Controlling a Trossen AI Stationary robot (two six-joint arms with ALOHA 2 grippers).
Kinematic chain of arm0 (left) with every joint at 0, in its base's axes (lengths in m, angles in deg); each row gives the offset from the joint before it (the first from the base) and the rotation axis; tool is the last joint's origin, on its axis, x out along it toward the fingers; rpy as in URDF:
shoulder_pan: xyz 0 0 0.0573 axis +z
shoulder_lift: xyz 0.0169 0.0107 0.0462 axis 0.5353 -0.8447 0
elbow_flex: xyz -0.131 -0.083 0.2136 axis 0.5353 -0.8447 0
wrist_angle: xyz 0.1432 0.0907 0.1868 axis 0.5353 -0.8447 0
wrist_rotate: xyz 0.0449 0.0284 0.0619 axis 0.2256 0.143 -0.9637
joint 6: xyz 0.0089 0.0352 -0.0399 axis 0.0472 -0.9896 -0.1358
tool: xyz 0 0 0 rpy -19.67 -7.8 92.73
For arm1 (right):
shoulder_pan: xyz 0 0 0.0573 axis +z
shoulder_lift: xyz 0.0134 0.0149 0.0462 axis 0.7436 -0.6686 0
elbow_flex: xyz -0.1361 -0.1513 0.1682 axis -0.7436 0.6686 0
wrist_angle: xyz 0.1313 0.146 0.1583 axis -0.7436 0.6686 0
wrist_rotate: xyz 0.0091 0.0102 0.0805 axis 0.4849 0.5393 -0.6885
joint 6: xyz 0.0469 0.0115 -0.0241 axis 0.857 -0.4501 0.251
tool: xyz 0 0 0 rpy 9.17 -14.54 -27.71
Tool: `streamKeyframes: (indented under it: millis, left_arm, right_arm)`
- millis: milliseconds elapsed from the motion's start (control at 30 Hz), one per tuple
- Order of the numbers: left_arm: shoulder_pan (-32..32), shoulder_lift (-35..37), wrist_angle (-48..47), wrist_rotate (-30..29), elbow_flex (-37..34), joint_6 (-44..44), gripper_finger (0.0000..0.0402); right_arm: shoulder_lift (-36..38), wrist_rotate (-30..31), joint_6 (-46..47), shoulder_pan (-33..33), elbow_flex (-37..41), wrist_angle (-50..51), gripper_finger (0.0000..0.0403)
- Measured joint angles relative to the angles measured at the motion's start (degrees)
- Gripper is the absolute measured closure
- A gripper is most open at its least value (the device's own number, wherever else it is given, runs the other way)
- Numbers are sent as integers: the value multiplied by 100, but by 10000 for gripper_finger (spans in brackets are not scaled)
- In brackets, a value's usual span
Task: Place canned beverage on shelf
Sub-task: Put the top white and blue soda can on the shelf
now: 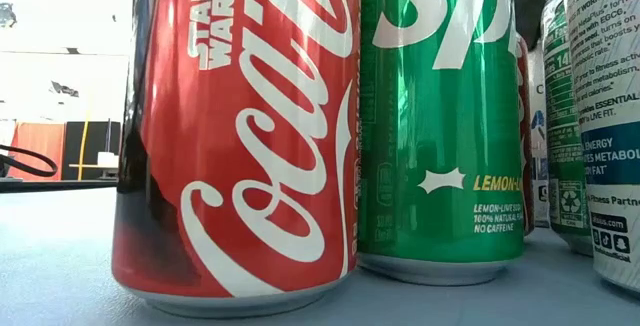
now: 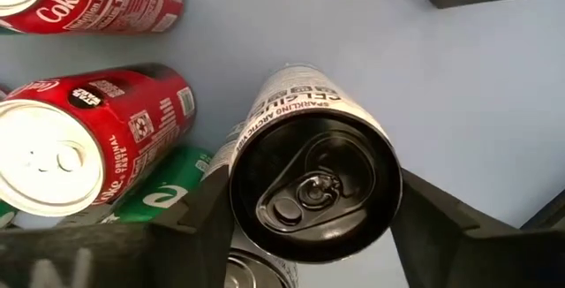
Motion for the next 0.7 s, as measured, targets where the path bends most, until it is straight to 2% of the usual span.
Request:
streamKeyframes:
  millis: [100, 700]
  left_arm:
    - [1, 0, -5, 0, 0, 12, 163]
    - [1, 0, -213, -686, 0, 98, 163]
  right_arm:
    - [-19, 0, -71, -78, -84, -21, 192]
    - [-35, 601, -877, -855, -1367, 460, 192]
